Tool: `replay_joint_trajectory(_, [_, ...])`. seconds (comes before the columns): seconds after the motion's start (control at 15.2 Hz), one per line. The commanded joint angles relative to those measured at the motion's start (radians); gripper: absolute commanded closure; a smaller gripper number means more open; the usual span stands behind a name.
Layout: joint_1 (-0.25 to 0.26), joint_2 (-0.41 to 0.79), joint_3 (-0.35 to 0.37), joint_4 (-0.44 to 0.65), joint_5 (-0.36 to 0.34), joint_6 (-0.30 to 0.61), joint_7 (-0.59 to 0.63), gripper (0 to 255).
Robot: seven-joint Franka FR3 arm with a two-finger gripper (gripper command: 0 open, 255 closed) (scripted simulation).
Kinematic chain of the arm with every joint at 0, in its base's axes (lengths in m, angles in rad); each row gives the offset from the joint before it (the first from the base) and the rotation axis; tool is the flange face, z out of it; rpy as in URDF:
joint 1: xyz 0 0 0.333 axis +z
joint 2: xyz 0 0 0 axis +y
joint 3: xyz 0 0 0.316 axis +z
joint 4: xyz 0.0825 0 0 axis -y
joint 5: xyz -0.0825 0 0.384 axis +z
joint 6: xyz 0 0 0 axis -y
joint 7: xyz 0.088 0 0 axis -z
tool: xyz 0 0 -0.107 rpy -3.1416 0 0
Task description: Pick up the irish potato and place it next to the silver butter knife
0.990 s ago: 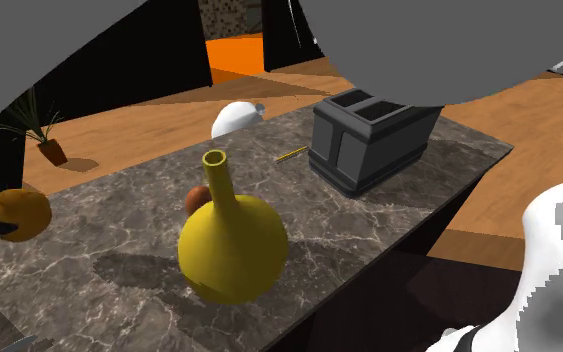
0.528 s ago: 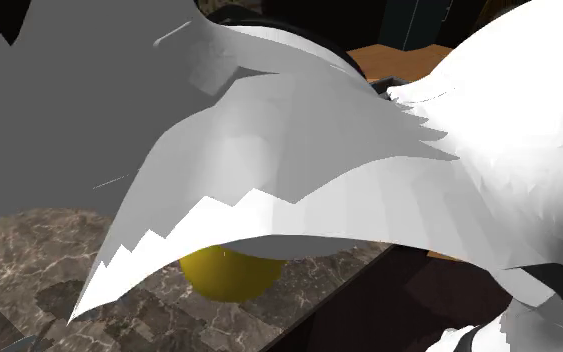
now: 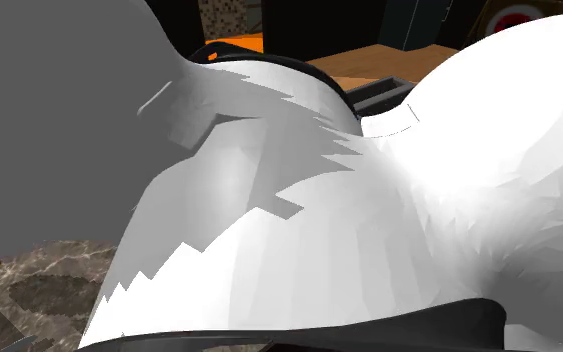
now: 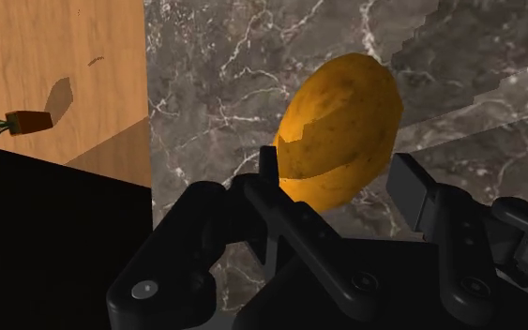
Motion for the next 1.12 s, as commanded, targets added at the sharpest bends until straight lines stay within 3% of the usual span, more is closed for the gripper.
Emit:
replay_joint_trajectory(0.0, [-0.001, 0.003, -0.001, -0.020, -0.004, 0.022, 0.012, 255])
replay_joint_trajectory(1.06, [-0.003, 0.082, -0.010, -0.063, -0.025, 0.130, 0.074, 255])
